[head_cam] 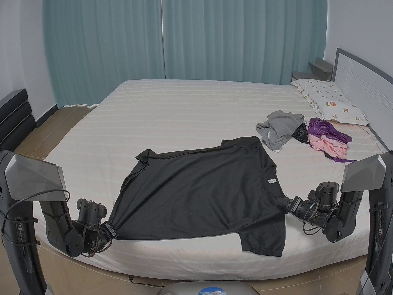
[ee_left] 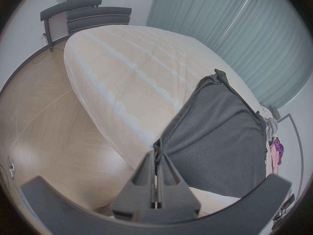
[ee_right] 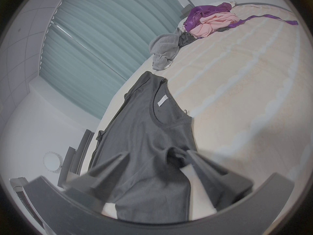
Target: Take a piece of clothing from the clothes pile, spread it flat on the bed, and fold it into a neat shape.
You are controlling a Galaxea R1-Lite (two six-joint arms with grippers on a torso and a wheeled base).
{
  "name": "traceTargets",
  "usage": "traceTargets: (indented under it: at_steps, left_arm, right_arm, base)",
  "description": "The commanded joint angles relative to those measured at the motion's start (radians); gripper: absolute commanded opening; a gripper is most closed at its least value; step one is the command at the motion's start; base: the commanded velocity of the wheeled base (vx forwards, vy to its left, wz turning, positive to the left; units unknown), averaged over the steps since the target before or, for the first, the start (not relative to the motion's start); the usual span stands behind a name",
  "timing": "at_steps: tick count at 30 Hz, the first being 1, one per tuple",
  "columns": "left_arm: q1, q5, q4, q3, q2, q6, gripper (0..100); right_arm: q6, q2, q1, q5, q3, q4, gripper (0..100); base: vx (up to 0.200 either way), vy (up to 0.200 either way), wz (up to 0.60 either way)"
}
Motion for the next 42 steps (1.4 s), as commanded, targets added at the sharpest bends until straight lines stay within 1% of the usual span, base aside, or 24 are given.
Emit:
traceTargets:
  at_steps: [1, 2, 3, 5, 8, 9, 12, 14, 18, 25, 29, 30, 32, 33, 36, 42]
  left_arm:
    - [0.000, -0.003, 0.000, 0.000, 0.002, 0.000, 0]
    - [0.000, -0.003, 0.000, 0.000, 0.002, 0.000, 0]
    - [0.000, -0.003, -0.002, 0.000, 0.002, 0.000, 0]
    - [0.000, -0.003, -0.002, 0.000, 0.002, 0.000, 0]
    - [0.000, -0.003, -0.002, 0.000, 0.000, 0.000, 0]
    - [0.000, -0.003, -0.002, 0.000, 0.002, 0.000, 0]
    - [0.000, -0.003, -0.002, 0.000, 0.002, 0.000, 0]
    - [0.000, -0.003, -0.002, 0.000, 0.002, 0.000, 0]
    - [0.000, -0.003, -0.002, 0.000, 0.002, 0.001, 0]
    - [0.001, -0.003, -0.002, -0.006, 0.002, 0.001, 0]
    - [0.001, -0.003, -0.002, -0.008, 0.002, 0.001, 0]
    - [0.001, -0.003, -0.002, -0.006, 0.002, 0.001, 0]
    - [0.001, -0.003, -0.002, -0.006, 0.002, 0.001, 0]
    - [0.001, -0.003, -0.002, -0.008, 0.002, 0.001, 0]
    - [0.001, -0.003, -0.002, -0.008, 0.002, 0.001, 0]
    - [0.003, -0.003, -0.002, -0.008, 0.002, 0.001, 0]
  right_arm:
    - [-0.053, -0.082, -0.031, 0.070, 0.107, -0.014, 100]
    - [-0.053, -0.082, -0.031, 0.070, 0.107, -0.014, 100]
    - [-0.085, -0.091, -0.042, 0.096, 0.147, -0.033, 100]
    - [-0.117, -0.093, -0.046, 0.125, 0.206, -0.062, 100]
    - [-0.137, -0.079, -0.033, 0.159, 0.262, -0.100, 100]
    - [-0.149, -0.064, -0.017, 0.172, 0.285, -0.119, 100]
    - [-0.151, -0.024, 0.026, 0.166, 0.293, -0.126, 100]
    - [-0.152, -0.010, 0.035, 0.163, 0.293, -0.126, 100]
    - [-0.154, 0.002, 0.041, 0.146, 0.287, -0.126, 100]
    - [-0.156, 0.004, 0.052, 0.153, 0.255, -0.105, 100]
    - [-0.156, -0.021, 0.052, 0.153, 0.195, 0.006, 100]
    - [-0.156, -0.024, 0.053, 0.146, 0.183, 0.027, 100]
    - [-0.163, -0.010, 0.069, 0.113, 0.152, 0.044, 100]
    - [-0.168, -0.005, 0.076, 0.088, 0.146, 0.048, 0]
    - [-0.171, -0.004, 0.079, 0.067, 0.141, 0.052, 0]
    - [-0.169, -0.021, 0.059, 0.065, 0.161, 0.052, 0]
  base:
    - [0.000, 0.000, 0.00]
    - [0.000, 0.000, 0.00]
    - [0.000, 0.000, 0.00]
    - [0.000, 0.000, 0.00]
    - [0.000, 0.000, 0.00]
    - [0.000, 0.000, 0.00]
    - [0.000, 0.000, 0.00]
    - [0.000, 0.000, 0.00]
    - [0.000, 0.000, 0.00]
    - [0.000, 0.000, 0.00]
    - [0.000, 0.000, 0.00]
    - [0.000, 0.000, 0.00]
    - [0.000, 0.000, 0.00]
    - [0.000, 0.000, 0.00]
    - [0.000, 0.000, 0.00]
    - [0.000, 0.000, 0.00]
